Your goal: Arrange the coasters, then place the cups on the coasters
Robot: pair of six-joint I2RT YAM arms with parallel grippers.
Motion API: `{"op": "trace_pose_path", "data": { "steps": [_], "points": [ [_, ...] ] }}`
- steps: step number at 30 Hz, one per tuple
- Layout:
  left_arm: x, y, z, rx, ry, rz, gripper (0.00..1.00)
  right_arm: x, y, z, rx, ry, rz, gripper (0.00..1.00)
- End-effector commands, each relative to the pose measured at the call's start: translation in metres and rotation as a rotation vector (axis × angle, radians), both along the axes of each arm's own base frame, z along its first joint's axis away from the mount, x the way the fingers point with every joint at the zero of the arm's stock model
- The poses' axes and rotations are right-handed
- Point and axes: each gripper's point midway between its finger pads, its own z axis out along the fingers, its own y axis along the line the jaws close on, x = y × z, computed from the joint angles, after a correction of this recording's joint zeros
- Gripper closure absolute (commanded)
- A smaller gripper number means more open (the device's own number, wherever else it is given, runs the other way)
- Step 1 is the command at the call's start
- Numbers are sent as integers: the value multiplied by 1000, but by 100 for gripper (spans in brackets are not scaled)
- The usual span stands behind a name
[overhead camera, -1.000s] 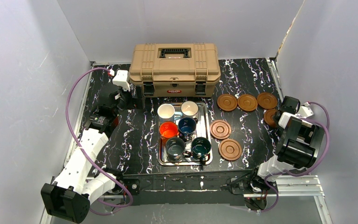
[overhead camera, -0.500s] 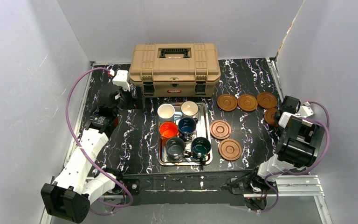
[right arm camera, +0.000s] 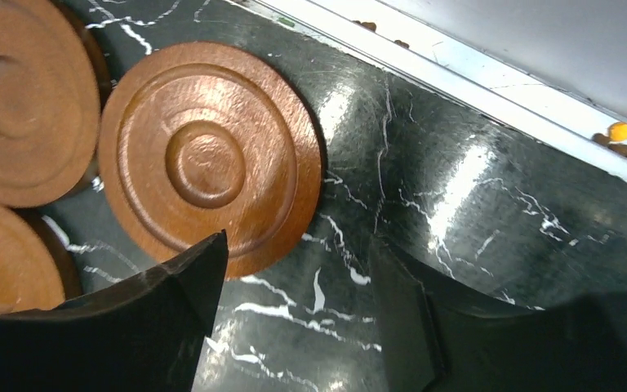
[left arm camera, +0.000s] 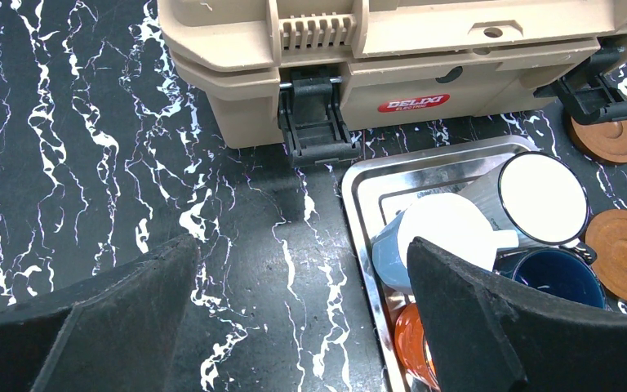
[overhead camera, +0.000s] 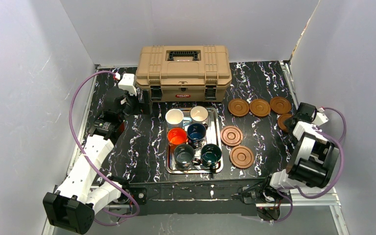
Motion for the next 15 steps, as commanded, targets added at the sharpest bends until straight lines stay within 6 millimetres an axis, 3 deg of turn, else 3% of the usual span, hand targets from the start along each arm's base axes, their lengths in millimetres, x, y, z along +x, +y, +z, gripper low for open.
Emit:
{"op": "trace_pose_path", "data": {
  "steps": [1, 4, 8, 15],
  "points": [
    [-3, 0, 13, 1, -28, -9, 2, -2, -2, 38, -39, -64, 21, 24],
    [-4, -1, 13, -1, -30, -11, 2, -2, 5, 58, -51, -113, 69, 20],
    [-4, -2, 14, -8, -34, -16, 2, 8, 35, 80, 2, -208, 247, 20],
    [-5, -4, 15, -25, -34, -18, 2, 0, 105, 79, 157, -205, 509, 20]
  ]
}}
